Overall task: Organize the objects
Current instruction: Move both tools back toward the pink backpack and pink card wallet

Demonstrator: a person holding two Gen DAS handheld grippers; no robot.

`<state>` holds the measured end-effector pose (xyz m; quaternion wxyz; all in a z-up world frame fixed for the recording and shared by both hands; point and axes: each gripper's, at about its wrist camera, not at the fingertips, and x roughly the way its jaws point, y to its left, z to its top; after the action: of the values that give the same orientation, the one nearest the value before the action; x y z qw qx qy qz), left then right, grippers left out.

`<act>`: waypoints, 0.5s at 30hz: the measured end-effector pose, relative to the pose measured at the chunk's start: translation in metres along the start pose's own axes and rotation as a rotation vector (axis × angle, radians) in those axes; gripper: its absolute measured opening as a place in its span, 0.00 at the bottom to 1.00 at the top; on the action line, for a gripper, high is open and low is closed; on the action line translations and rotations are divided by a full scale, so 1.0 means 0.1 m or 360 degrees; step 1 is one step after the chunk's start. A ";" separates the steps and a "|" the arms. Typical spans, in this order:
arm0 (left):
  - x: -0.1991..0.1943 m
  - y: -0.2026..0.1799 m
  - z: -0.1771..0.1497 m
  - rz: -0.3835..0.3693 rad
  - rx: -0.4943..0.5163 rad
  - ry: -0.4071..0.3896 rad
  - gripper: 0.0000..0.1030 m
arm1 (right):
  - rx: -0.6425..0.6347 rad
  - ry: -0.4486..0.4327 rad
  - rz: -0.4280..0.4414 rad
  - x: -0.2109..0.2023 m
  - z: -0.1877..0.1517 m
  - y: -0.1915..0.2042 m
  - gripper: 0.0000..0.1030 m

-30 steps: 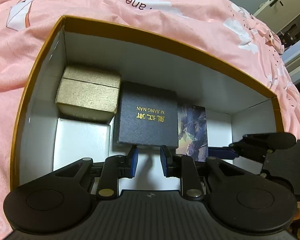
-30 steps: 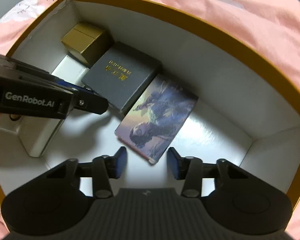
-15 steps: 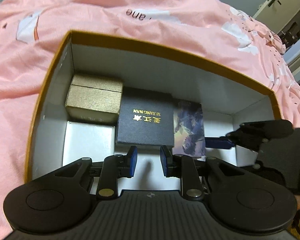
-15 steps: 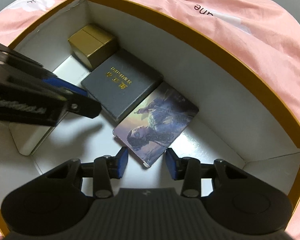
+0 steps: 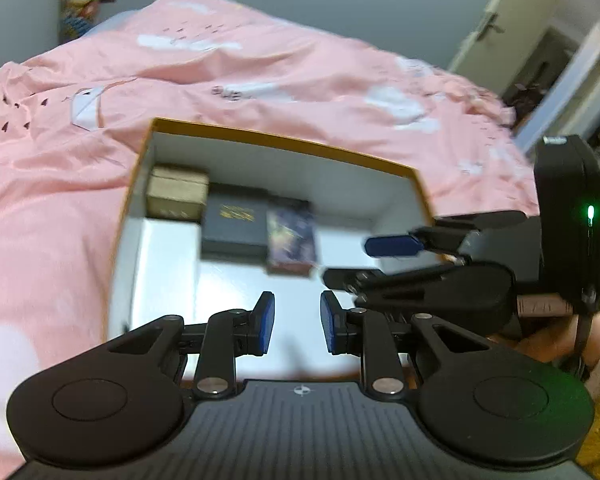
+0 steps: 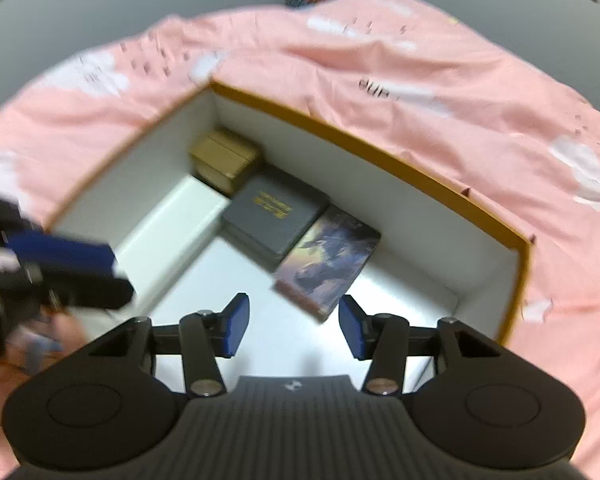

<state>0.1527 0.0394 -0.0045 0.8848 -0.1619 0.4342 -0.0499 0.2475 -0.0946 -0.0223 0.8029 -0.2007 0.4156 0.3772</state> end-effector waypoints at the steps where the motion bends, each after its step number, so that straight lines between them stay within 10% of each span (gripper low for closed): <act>1: -0.07 -0.04 -0.08 -0.0017 0.0016 -0.0003 0.26 | 0.0026 -0.0040 0.0005 -0.12 -0.08 0.04 0.50; 11: -0.40 0.23 -0.80 -0.0078 -0.0102 0.0149 0.26 | 0.0350 -0.0211 0.0088 -0.90 -0.75 0.56 0.51; 15: -0.39 0.36 -1.03 0.0090 -0.0107 0.0212 0.27 | 0.0476 -0.0174 0.0180 -0.90 -0.98 0.67 0.51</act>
<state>0.0457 0.0575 -0.0458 0.8490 -0.1755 0.4979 -0.0211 0.1117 -0.1540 -0.0059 0.8227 -0.0342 0.4335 0.3661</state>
